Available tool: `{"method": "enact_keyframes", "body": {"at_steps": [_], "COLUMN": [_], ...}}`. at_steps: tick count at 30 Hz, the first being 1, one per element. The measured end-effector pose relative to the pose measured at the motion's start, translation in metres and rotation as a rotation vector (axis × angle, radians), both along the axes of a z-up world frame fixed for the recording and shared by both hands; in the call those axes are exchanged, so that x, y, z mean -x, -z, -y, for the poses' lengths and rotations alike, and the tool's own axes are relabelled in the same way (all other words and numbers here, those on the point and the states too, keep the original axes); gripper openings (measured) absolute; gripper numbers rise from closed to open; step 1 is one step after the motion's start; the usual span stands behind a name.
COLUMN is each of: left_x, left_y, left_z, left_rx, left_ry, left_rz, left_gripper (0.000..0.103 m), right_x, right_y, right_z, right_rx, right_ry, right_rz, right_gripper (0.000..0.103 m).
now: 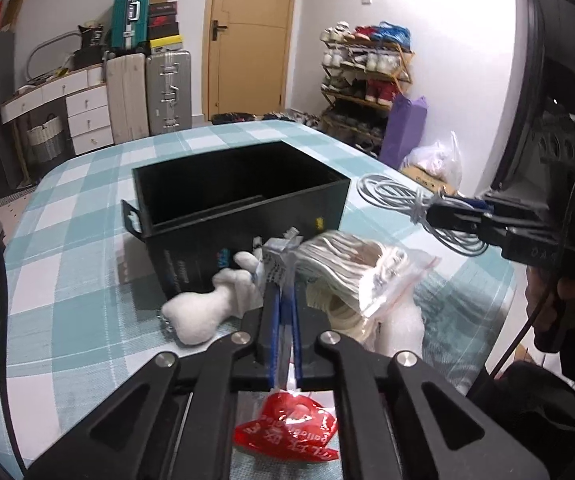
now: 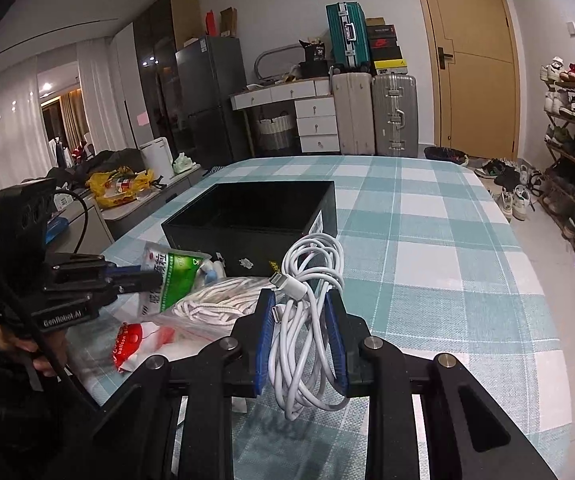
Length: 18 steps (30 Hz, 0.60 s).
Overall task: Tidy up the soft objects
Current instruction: 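Carry the white cable into the black box with the right gripper and release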
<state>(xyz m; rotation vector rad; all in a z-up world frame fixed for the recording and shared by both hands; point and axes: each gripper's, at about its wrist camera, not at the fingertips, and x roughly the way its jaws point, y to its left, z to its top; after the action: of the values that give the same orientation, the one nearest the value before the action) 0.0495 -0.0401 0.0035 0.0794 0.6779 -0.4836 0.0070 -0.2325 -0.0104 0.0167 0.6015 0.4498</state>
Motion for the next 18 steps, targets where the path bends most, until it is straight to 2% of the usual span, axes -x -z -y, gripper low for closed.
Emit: {"method": "enact_keyframes", "body": {"at_steps": [4, 8, 13, 18], "left_x": [-0.004, -0.010, -0.011, -0.003], "left_y": [0.005, 0.010, 0.008, -0.010], "left_z": [0.011, 0.017, 0.011, -0.005], "left_rx": [-0.055, -0.093, -0.054, 0.029], "left_ry": [-0.001, -0.016, -0.028, -0.032], "left_rz": [0.001, -0.002, 0.004, 0.017], "left_gripper": [0.012, 0.012, 0.003, 0.002], "right_x": [-0.001, -0.001, -0.002, 0.002], "right_y": [0.001, 0.003, 0.004, -0.001], "right_z": [0.000, 0.000, 0.001, -0.001], "right_rx": [0.002, 0.001, -0.002, -0.016], "right_ry": [-0.001, -0.003, -0.002, -0.021], "right_rz": [-0.004, -0.008, -0.008, 0.011], "right_gripper": [0.025, 0.025, 0.025, 0.025]}}
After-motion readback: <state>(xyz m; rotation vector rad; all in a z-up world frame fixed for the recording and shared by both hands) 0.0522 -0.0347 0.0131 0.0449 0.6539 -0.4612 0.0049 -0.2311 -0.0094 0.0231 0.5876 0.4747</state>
